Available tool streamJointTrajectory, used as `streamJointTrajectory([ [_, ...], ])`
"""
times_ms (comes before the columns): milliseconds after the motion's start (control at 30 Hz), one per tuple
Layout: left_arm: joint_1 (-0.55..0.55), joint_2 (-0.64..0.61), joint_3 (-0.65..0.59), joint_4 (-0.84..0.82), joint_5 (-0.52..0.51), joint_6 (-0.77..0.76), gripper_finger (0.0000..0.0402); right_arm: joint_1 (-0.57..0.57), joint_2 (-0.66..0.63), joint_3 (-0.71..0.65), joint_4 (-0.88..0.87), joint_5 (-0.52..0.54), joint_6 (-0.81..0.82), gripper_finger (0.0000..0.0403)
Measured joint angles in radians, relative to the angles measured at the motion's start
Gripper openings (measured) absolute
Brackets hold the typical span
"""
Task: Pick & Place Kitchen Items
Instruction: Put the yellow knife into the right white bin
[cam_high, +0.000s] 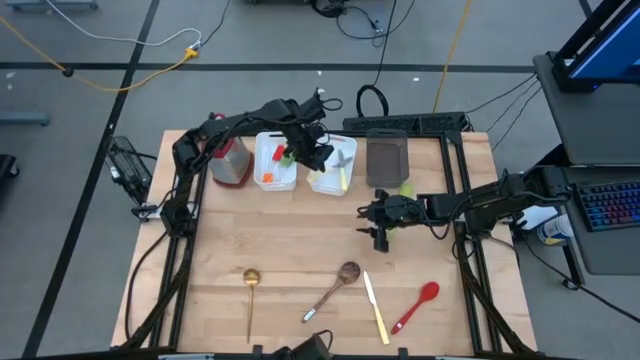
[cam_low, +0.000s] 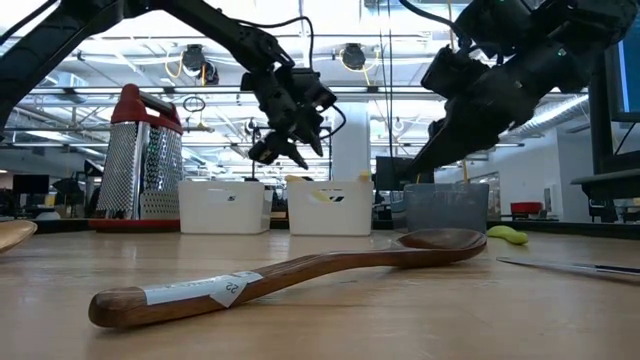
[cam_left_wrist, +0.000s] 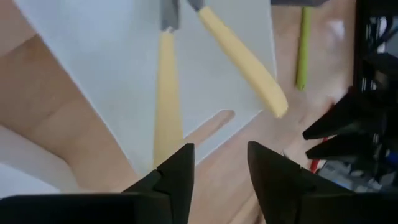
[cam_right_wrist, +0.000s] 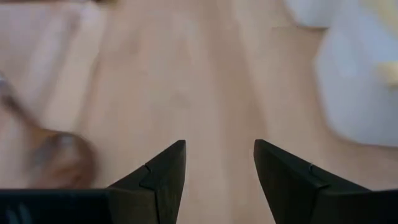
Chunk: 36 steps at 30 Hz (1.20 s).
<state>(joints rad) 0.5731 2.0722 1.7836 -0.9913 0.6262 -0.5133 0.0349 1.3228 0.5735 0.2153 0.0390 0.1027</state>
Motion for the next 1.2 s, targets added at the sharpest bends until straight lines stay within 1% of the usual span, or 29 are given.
streamJointTrajectory([
  [133, -0.009, -0.013, 0.0, 0.001, -0.015, 0.104, 0.0134, 0.011, 0.0, 0.0, -0.019, -0.098, 0.061, 0.0183],
  [200, -0.017, -0.017, 0.0, -0.001, -0.04, 0.164, 0.0128, 0.034, 0.0, 0.0, -0.035, -0.096, 0.063, 0.0183],
  [300, -0.036, -0.036, 0.0, -0.001, -0.119, 0.26, 0.0122, 0.074, 0.0, 0.0, -0.044, -0.09, 0.082, 0.0183],
  [400, -0.063, -0.066, 0.0, 0.0, -0.247, 0.361, 0.012, 0.113, -0.003, 0.002, -0.045, -0.09, 0.125, 0.0183],
  [467, -0.083, -0.091, 0.0, 0.001, -0.364, 0.4, 0.012, 0.138, -0.006, 0.011, -0.054, -0.085, 0.173, 0.0183],
  [533, -0.107, -0.117, 0.0, 0.007, -0.49, 0.42, 0.012, 0.17, -0.006, 0.029, -0.09, -0.047, 0.225, 0.0183],
  [600, -0.13, -0.14, 0.0, 0.028, -0.595, 0.444, 0.012, 0.209, -0.006, 0.063, -0.185, 0.005, 0.278, 0.0183],
  [700, -0.156, -0.168, 0.0, 0.062, -0.682, 0.465, 0.012, 0.269, -0.006, 0.142, -0.387, 0.095, 0.408, 0.0183],
  [800, -0.171, -0.194, 0.0, 0.089, -0.705, 0.466, 0.012, 0.316, -0.002, 0.204, -0.541, 0.128, 0.549, 0.0183],
  [900, -0.183, -0.205, 0.0, 0.104, -0.706, 0.467, 0.012, 0.353, 0.007, 0.234, -0.579, 0.138, 0.66, 0.0183],
  [1033, -0.19, -0.209, 0.0, 0.118, -0.706, 0.467, 0.012, 0.389, 0.044, 0.238, -0.588, 0.069, 0.804, 0.0183],
  [1133, -0.19, -0.209, 0.0, 0.124, -0.706, 0.475, 0.012, 0.412, 0.087, 0.237, -0.588, -0.011, 0.896, 0.0183],
  [1200, -0.19, -0.209, 0.0, 0.129, -0.706, 0.488, 0.012, 0.424, 0.111, 0.237, -0.549, -0.071, 0.937, 0.0183],
])
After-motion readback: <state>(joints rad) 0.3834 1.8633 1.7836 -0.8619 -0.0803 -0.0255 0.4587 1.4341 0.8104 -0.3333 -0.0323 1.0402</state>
